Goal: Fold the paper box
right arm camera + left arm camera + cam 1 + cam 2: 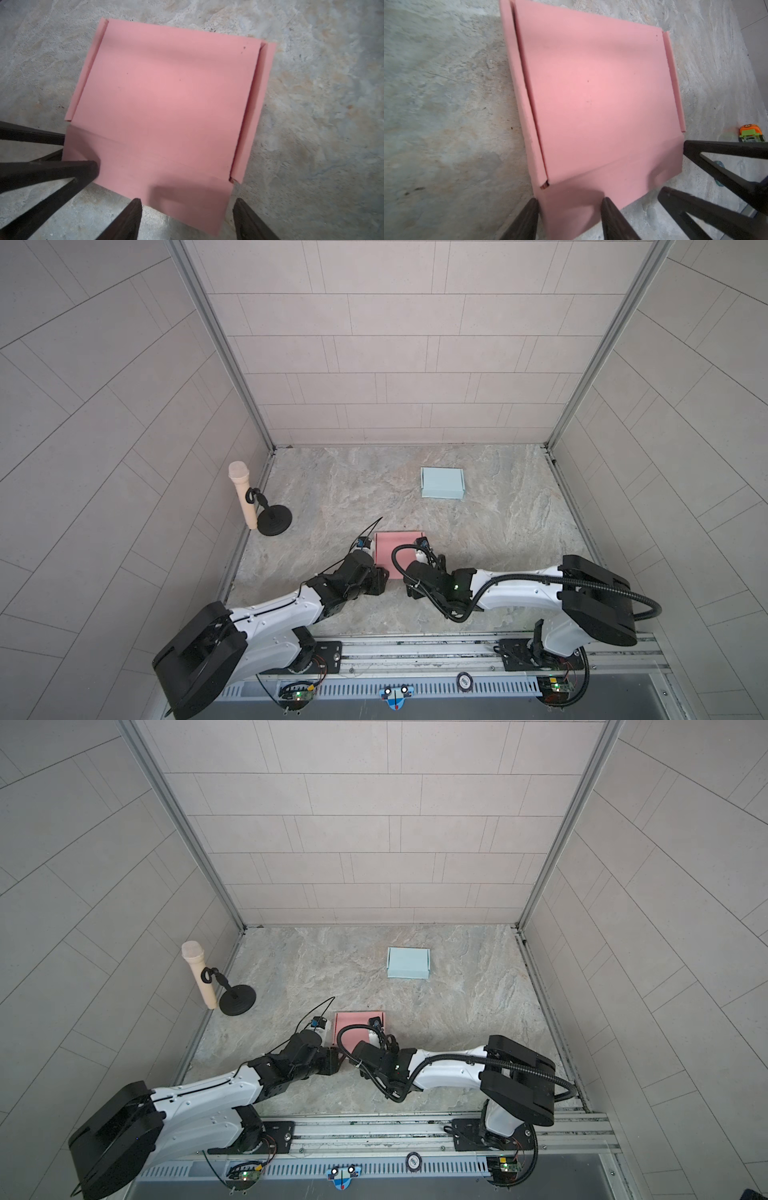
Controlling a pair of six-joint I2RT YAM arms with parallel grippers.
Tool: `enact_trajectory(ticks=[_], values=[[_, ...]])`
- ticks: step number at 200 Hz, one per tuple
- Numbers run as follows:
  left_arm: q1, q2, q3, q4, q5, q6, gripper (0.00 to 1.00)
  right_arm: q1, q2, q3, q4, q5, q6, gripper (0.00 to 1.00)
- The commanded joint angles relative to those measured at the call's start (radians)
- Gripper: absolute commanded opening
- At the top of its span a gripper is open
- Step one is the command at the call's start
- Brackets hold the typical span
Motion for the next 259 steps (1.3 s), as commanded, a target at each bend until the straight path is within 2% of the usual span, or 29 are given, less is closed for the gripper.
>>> enact_trajectory(ticks=[1, 44, 73, 115, 141, 172, 203, 259], values=[[0.013, 0.007, 0.022, 0.006, -0.003, 0.026, 0.52, -0.002, -0.039, -0.022, -0.028, 0.037, 0.016, 0.73], [0.019, 0.012, 0.02, 0.009, 0.002, 0.029, 0.51, -0.035, -0.094, 0.001, -0.099, 0.047, -0.039, 0.73], [0.025, 0.019, 0.02, 0.01, 0.007, 0.035, 0.52, -0.108, -0.099, 0.098, -0.191, 0.004, -0.173, 0.74], [0.028, 0.027, 0.02, 0.014, 0.009, 0.035, 0.52, -0.218, 0.021, 0.247, -0.231, -0.085, -0.312, 0.73], [0.031, 0.026, 0.021, 0.009, 0.009, 0.034, 0.52, -0.256, 0.107, 0.329, -0.221, -0.127, -0.363, 0.74], [0.039, 0.032, 0.03, 0.002, 0.009, 0.039, 0.52, -0.287, 0.219, 0.402, -0.167, -0.235, -0.42, 0.73], [0.051, 0.055, 0.04, 0.009, 0.015, 0.048, 0.51, -0.307, 0.311, 0.465, -0.17, -0.309, -0.451, 0.72], [0.071, 0.125, 0.081, 0.012, 0.0, 0.09, 0.51, -0.325, 0.373, 0.478, -0.184, -0.383, -0.466, 0.7]])
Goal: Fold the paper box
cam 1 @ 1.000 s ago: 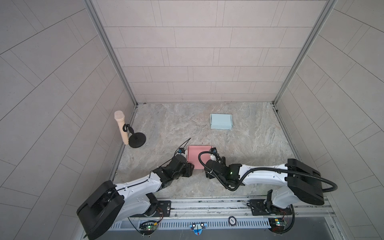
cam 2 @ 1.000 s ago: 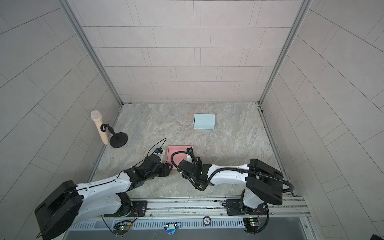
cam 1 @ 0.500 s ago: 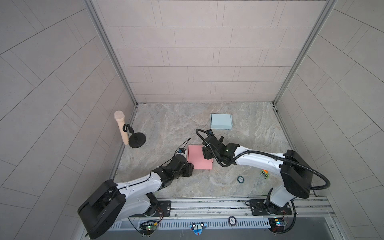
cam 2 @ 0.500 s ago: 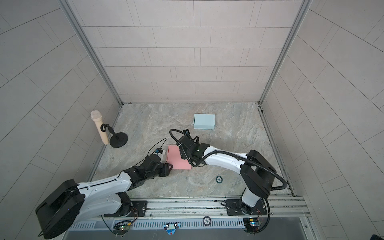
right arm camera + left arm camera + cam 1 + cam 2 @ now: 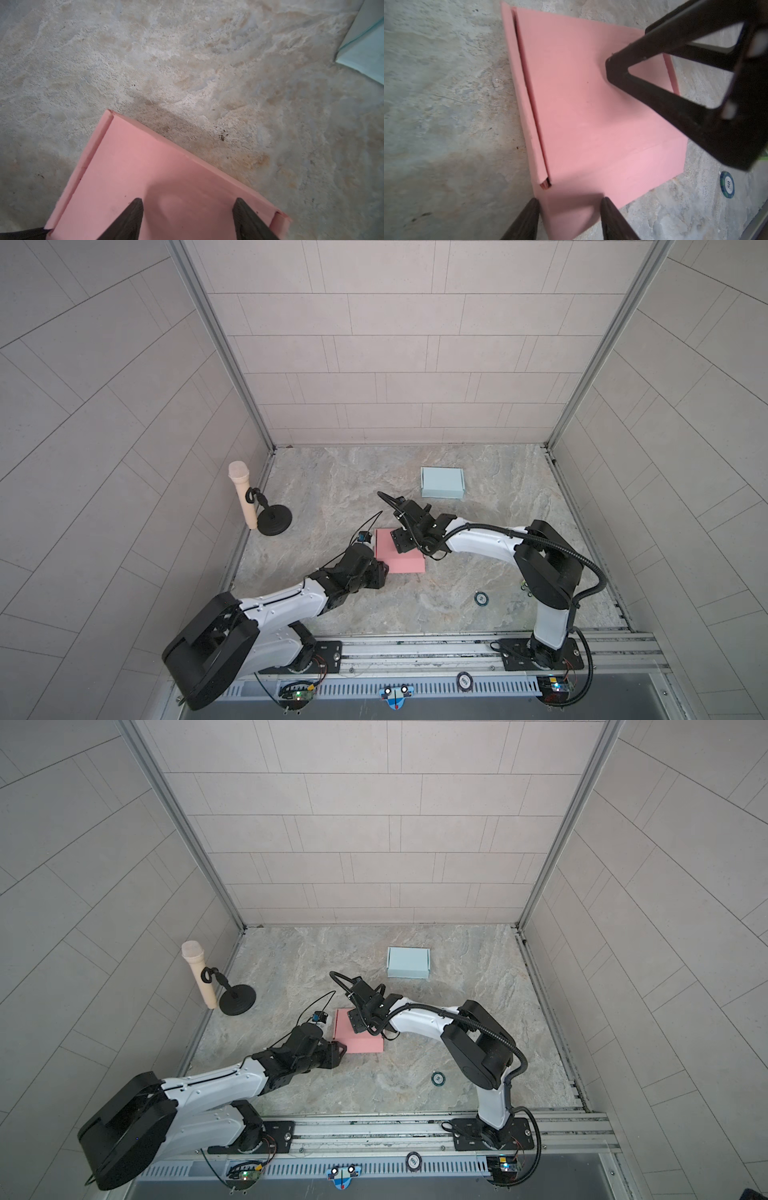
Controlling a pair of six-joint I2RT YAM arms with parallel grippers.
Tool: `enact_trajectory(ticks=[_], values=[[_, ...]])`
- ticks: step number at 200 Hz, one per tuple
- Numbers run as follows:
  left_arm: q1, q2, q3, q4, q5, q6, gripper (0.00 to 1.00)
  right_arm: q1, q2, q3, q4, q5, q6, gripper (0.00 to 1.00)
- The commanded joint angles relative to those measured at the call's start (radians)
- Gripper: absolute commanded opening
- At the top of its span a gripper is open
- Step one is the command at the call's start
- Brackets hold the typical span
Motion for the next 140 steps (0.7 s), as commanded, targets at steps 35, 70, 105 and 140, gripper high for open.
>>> enact_trajectory(ticks=[35, 70, 105, 140], values=[[0.016, 0.089, 0.071, -0.039, -0.084, 0.081, 0.51, -0.002, 0.073, -0.001, -0.036, -0.092, -0.023, 0.69], [0.015, 0.132, 0.095, -0.052, -0.143, 0.104, 0.53, -0.001, 0.091, 0.001, -0.04, -0.105, -0.029, 0.67], [0.014, 0.131, 0.104, -0.059, -0.144, 0.106, 0.54, 0.0, 0.089, 0.0, -0.045, -0.106, -0.03, 0.66], [0.011, 0.042, 0.08, -0.097, -0.128, 0.099, 0.58, 0.002, 0.06, 0.006, -0.065, -0.086, -0.032, 0.66]])
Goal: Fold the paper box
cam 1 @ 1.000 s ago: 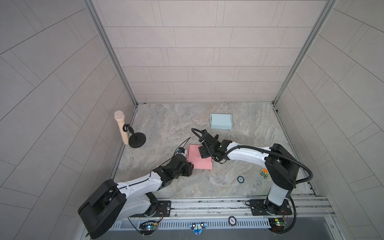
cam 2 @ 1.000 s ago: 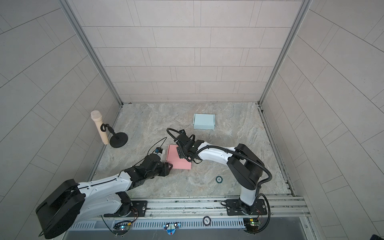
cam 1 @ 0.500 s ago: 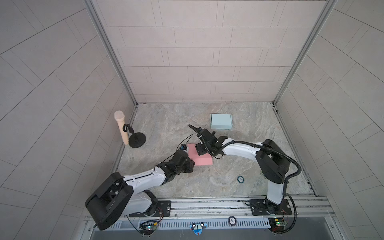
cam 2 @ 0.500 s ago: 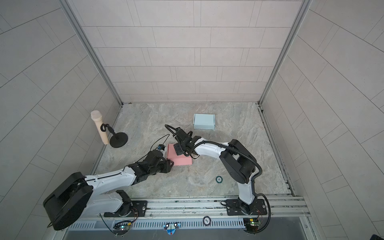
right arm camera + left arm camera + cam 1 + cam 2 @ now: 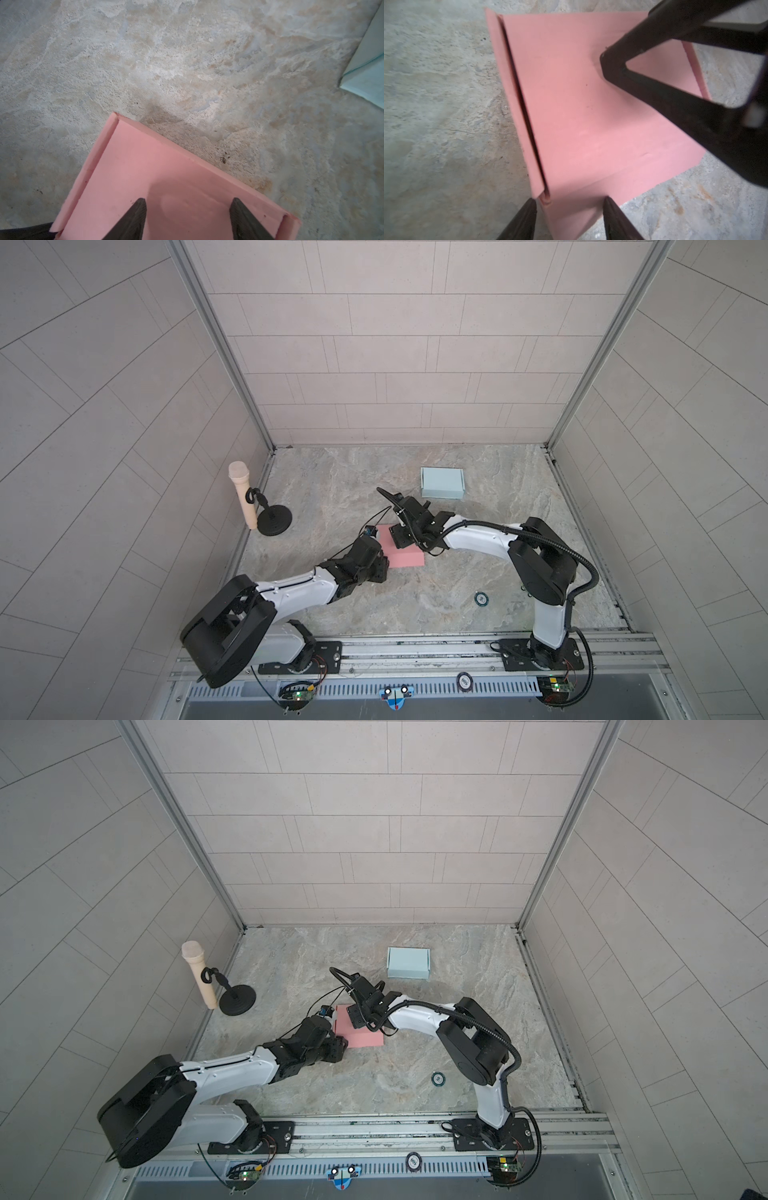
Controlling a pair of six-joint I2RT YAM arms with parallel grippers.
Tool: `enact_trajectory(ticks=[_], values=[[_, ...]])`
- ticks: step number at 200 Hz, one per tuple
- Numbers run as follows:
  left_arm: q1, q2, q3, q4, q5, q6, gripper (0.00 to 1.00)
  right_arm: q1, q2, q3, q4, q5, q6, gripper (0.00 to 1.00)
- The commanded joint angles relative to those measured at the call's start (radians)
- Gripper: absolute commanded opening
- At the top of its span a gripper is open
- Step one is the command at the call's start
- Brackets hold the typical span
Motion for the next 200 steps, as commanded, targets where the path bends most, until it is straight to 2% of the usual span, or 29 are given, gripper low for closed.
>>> enact_trajectory(ticks=[1, 44, 87, 106, 126, 147, 152, 182, 200], values=[[0.006, -0.06, -0.012, -0.045, -0.048, 0.006, 0.58, 0.019, 0.022, -0.015, -0.115, -0.073, 0.005, 0.66], [0.009, -0.214, -0.042, -0.116, -0.012, 0.012, 0.6, 0.019, -0.008, -0.003, -0.142, -0.049, 0.001, 0.66], [0.036, -0.247, -0.058, -0.103, 0.036, 0.011, 0.56, 0.026, -0.046, -0.001, -0.149, -0.047, 0.025, 0.66], [0.074, -0.298, -0.1, -0.079, 0.069, -0.008, 0.52, 0.031, -0.065, 0.022, -0.165, -0.041, 0.035, 0.66], [0.153, -0.347, -0.152, -0.046, 0.128, -0.041, 0.49, 0.035, -0.068, 0.048, -0.179, -0.032, 0.047, 0.66], [0.193, -0.342, -0.158, -0.047, 0.122, -0.064, 0.42, 0.035, -0.065, 0.054, -0.178, -0.013, 0.062, 0.66], [0.233, -0.337, -0.16, -0.042, 0.123, -0.069, 0.41, 0.035, -0.064, 0.053, -0.176, -0.007, 0.065, 0.66], [0.299, -0.281, -0.165, 0.007, 0.173, -0.086, 0.32, 0.045, -0.036, 0.061, -0.18, 0.02, 0.066, 0.66], [0.313, -0.248, -0.155, 0.017, 0.182, -0.082, 0.29, 0.049, -0.025, 0.054, -0.169, 0.019, 0.07, 0.66]])
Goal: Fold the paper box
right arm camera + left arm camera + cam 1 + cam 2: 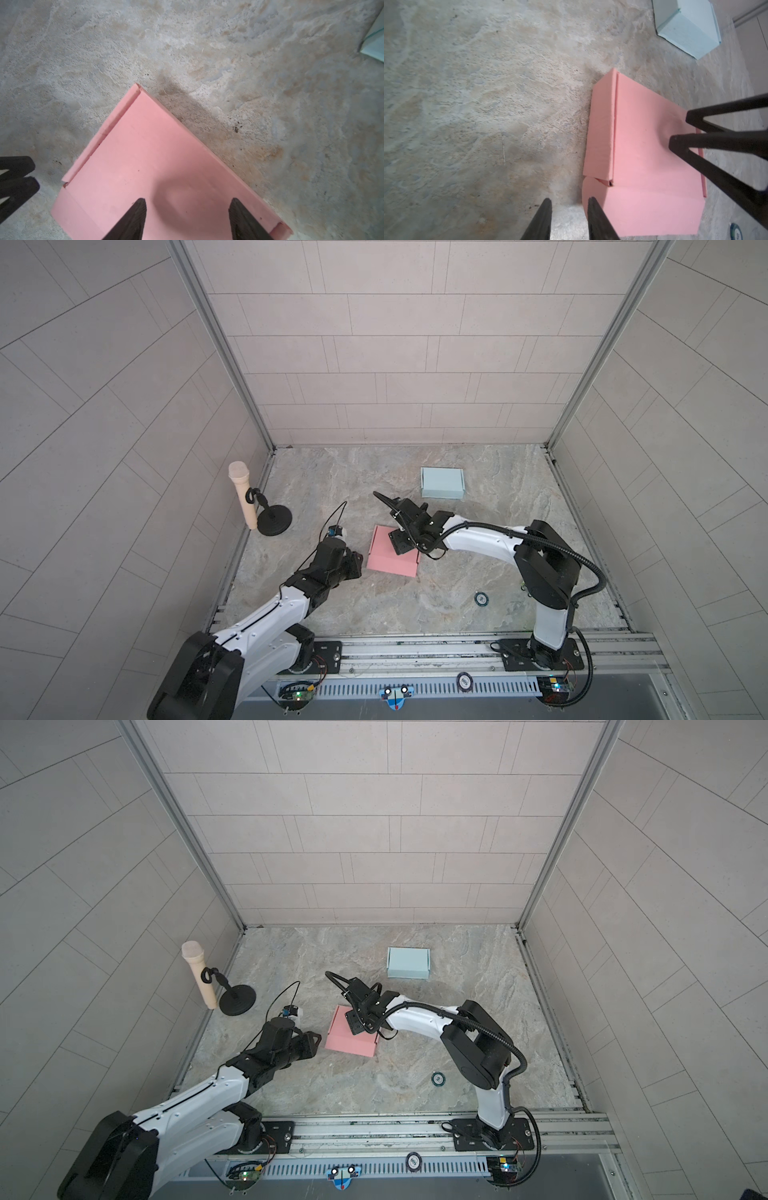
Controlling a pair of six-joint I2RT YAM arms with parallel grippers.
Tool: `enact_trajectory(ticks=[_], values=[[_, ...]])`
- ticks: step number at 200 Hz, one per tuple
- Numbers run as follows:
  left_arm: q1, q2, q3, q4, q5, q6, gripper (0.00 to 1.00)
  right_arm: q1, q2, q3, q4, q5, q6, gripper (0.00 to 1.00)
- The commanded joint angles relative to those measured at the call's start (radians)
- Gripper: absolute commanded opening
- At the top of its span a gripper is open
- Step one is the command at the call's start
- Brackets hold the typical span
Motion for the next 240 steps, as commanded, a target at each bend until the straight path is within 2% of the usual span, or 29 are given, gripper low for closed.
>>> enact_trajectory(ticks=[1, 43, 78, 100, 144, 175, 216, 240], values=[[0.022, 0.036, -0.003, 0.044, 0.034, -0.01, 0.29, 0.012, 0.006, 0.013, -0.014, 0.029, 0.018, 0.66], [0.022, 0.142, 0.036, 0.084, 0.046, -0.004, 0.24, 0.026, 0.034, 0.024, -0.014, 0.038, 0.02, 0.65], [0.019, 0.262, 0.03, 0.211, 0.117, -0.03, 0.22, 0.035, 0.048, 0.01, 0.004, 0.042, 0.037, 0.65], [0.0, 0.29, 0.017, 0.271, 0.133, -0.047, 0.22, 0.046, 0.056, 0.004, 0.009, 0.048, 0.047, 0.65], [-0.028, 0.227, -0.012, 0.293, 0.156, -0.073, 0.24, 0.058, 0.062, -0.025, 0.033, 0.053, 0.076, 0.66], [-0.042, 0.168, -0.023, 0.246, 0.152, -0.07, 0.25, 0.07, 0.079, -0.03, 0.043, 0.06, 0.096, 0.66], [-0.044, 0.062, -0.079, 0.144, 0.051, -0.051, 0.25, 0.085, 0.07, -0.035, 0.051, 0.066, 0.113, 0.66], [-0.056, 0.047, -0.101, 0.149, 0.03, -0.067, 0.24, 0.094, 0.027, -0.023, 0.032, 0.083, 0.114, 0.65]])
